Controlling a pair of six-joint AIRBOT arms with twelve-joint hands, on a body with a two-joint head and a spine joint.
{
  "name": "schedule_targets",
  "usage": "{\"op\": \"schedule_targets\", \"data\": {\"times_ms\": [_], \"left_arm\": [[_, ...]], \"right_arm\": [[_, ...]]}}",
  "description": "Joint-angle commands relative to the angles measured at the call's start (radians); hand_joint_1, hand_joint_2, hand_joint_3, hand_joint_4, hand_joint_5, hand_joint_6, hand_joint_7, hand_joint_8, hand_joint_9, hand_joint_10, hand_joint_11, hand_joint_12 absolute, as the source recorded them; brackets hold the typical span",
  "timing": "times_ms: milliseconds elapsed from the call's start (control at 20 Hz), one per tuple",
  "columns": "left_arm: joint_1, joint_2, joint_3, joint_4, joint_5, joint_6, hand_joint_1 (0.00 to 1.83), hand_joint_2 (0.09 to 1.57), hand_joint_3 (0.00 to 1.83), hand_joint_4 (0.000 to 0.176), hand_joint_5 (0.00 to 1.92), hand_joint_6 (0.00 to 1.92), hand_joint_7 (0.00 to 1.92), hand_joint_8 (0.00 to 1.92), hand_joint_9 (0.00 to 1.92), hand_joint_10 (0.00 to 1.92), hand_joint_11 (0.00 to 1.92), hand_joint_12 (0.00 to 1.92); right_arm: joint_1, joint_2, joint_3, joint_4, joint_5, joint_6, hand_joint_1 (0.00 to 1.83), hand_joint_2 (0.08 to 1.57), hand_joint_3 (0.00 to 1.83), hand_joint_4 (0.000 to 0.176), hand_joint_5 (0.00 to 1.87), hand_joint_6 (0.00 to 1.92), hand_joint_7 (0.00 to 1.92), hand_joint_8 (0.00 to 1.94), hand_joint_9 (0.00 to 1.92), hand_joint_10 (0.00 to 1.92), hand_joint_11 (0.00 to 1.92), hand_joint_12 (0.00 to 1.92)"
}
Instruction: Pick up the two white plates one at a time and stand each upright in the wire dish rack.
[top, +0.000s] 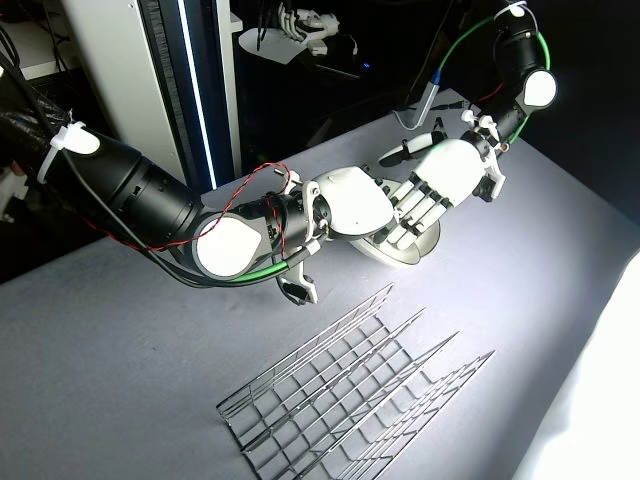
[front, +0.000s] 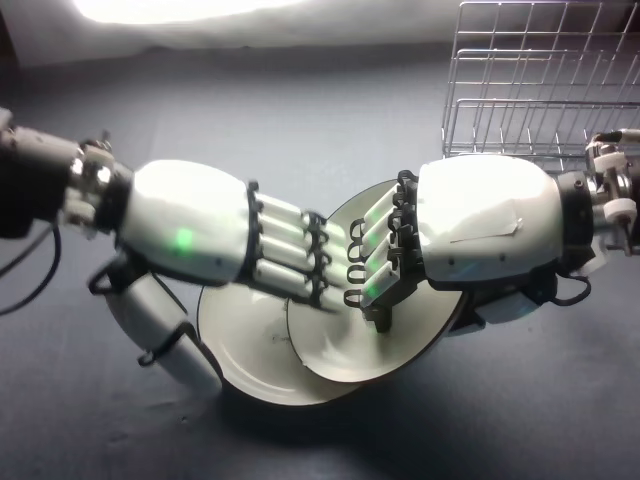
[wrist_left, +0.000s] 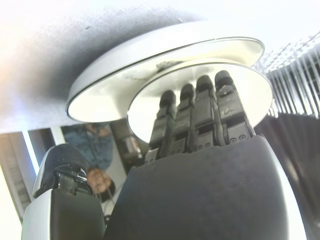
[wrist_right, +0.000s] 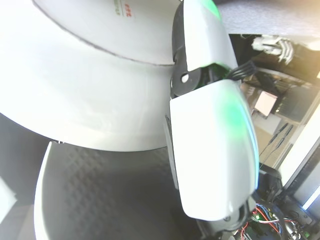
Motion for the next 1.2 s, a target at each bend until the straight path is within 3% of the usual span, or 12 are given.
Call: {"op": "schedule_targets", "data": {"times_ms": [0, 450, 700, 1000, 1150], "left_arm": [[-0.017, 0.02, -0.003, -0.088, -0.047, -0.009, 0.0, 1.09, 0.0, 0.0, 0.04, 0.0, 0.01, 0.0, 0.0, 0.0, 0.0, 0.0], [-0.116, 0.221, -0.117, -0.089, -0.055, -0.095, 0.0, 1.09, 0.0, 0.0, 0.06, 0.0, 0.03, 0.01, 0.0, 0.0, 0.0, 0.0], [-0.15, 0.342, -0.178, -0.047, -0.055, -0.135, 0.0, 1.09, 0.0, 0.0, 0.01, 0.0, 0.0, 0.0, 0.0, 0.0, 0.0, 0.0], [-0.176, 0.415, -0.179, -0.044, -0.056, -0.189, 0.0, 1.08, 0.0, 0.0, 0.01, 0.0, 0.0, 0.0, 0.0, 0.0, 0.0, 0.0], [-0.192, 0.432, -0.179, -0.043, -0.053, -0.196, 0.0, 1.09, 0.0, 0.0, 0.0, 0.0, 0.0, 0.0, 0.0, 0.0, 0.0, 0.0]], "right_arm": [[0.008, 0.018, 0.001, 0.035, 0.052, -0.003, 1.38, 1.08, 0.0, 0.0, 1.01, 1.0, 1.11, 0.71, 0.92, 1.05, 0.81, 0.96], [0.068, 0.14, -0.107, 0.113, 0.093, 0.003, 1.38, 1.08, 0.0, 0.0, 1.01, 1.0, 1.1, 0.7, 0.94, 1.05, 0.82, 0.99], [0.115, 0.19, -0.162, 0.177, 0.092, 0.009, 1.38, 1.07, 0.0, 0.0, 1.02, 0.96, 1.13, 0.69, 0.96, 1.02, 0.81, 1.0], [0.16, 0.245, -0.25, 0.34, 0.061, 0.024, 1.39, 1.05, 0.0, 0.0, 1.07, 0.87, 1.17, 0.59, 1.0, 0.98, 0.82, 1.02], [0.164, 0.268, -0.282, 0.433, 0.033, 0.03, 1.39, 1.06, 0.0, 0.0, 1.05, 0.9, 1.16, 0.66, 0.95, 1.01, 0.8, 1.02]]}}
